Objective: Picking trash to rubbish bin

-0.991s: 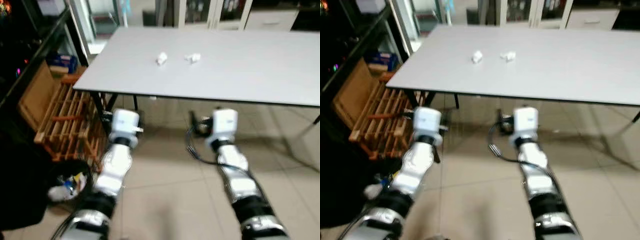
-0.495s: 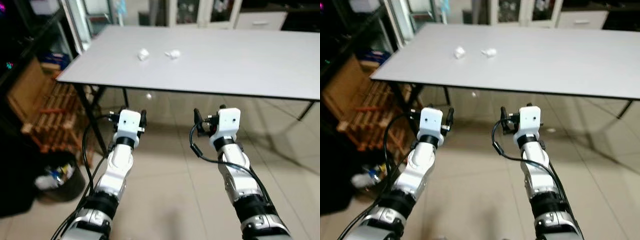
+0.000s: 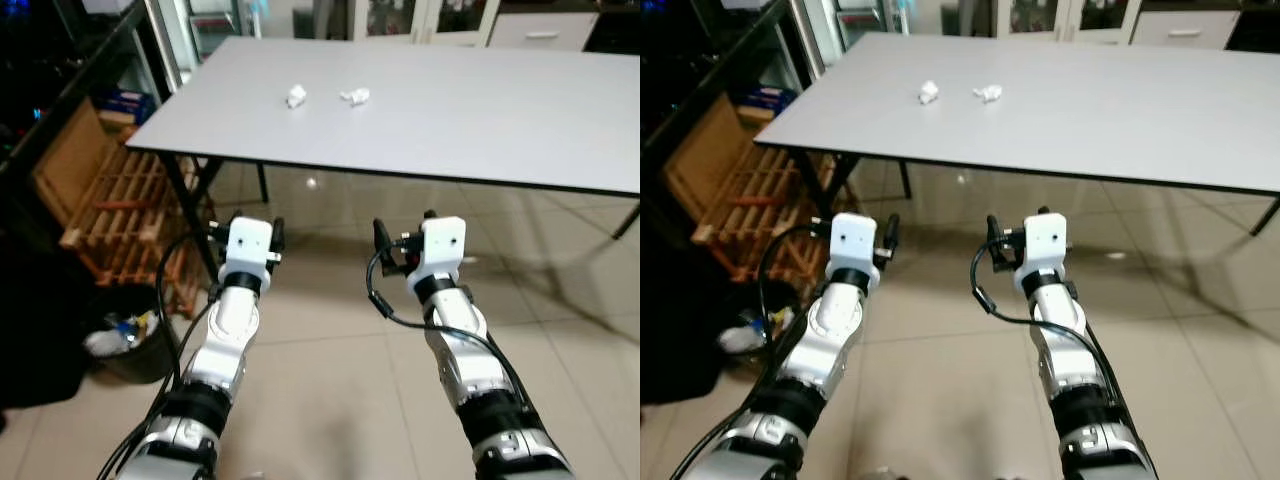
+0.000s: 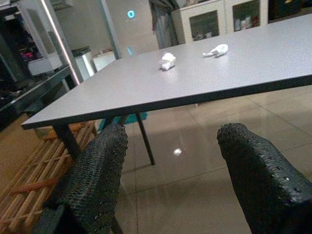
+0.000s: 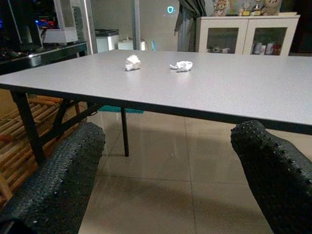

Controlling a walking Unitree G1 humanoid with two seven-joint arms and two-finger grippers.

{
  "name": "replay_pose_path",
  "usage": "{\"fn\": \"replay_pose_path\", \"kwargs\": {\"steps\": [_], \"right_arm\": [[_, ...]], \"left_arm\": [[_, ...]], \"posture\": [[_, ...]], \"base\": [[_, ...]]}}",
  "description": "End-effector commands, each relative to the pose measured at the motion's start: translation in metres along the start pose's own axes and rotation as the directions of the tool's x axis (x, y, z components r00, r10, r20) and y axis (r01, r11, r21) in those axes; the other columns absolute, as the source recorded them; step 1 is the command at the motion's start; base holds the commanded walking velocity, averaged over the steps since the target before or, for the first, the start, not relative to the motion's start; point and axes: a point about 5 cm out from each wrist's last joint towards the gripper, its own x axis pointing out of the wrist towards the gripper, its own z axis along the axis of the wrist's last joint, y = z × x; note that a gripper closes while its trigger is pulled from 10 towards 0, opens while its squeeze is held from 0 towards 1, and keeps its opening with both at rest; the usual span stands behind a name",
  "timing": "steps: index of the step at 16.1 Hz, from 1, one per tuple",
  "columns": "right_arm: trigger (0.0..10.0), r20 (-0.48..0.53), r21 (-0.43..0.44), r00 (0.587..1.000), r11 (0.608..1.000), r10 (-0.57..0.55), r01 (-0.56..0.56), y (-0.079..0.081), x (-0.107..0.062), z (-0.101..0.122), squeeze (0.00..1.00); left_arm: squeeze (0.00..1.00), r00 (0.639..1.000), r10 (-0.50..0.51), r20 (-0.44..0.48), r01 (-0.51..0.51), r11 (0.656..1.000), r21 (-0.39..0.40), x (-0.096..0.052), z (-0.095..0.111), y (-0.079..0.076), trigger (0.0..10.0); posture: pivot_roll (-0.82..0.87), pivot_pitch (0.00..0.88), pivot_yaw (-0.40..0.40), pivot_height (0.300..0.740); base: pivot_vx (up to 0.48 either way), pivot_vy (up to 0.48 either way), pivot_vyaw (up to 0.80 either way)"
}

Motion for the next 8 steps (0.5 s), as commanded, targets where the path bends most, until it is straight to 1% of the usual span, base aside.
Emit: {"fn": "replay_pose_path", "kwargs": {"steps": [1,2,3,8], "right_arm": [[10.0,-0.005,0.002,1.000,1.000,0.004,-0.004,-0.0001,0.0002,0.0000,0.00],[10.0,-0.006,0.002,1.000,1.000,0.006,-0.006,0.0003,0.0002,-0.0002,0.00],[10.0,-0.006,0.003,1.000,1.000,0.008,-0.008,0.0007,0.0002,-0.0004,0.00],[10.0,-0.009,0.002,1.000,1.000,0.012,-0.012,0.0014,-0.0010,-0.0015,0.00]], "left_arm": [[0.00,1.000,0.010,-0.018,-0.010,1.000,-0.001,0.0007,-0.0019,0.0021,10.0],[0.50,1.000,-0.001,-0.006,0.001,1.000,0.012,0.0007,-0.0009,0.0014,10.0],[1.00,1.000,-0.012,-0.010,0.013,1.000,0.006,0.0005,-0.0014,0.0000,10.0],[1.00,1.000,-0.013,-0.009,0.013,1.000,-0.008,0.0000,-0.0012,-0.0018,10.0]], "posture": [[-0.02,0.061,0.032,0.740],[-0.02,0.059,0.033,0.740],[-0.02,0.059,0.033,0.740],[-0.03,0.052,0.034,0.740]], "base": [[0.000,0.000,0.00],[0.000,0.000,0.00],[0.000,0.000,0.00],[0.000,0.000,0.00]]}}
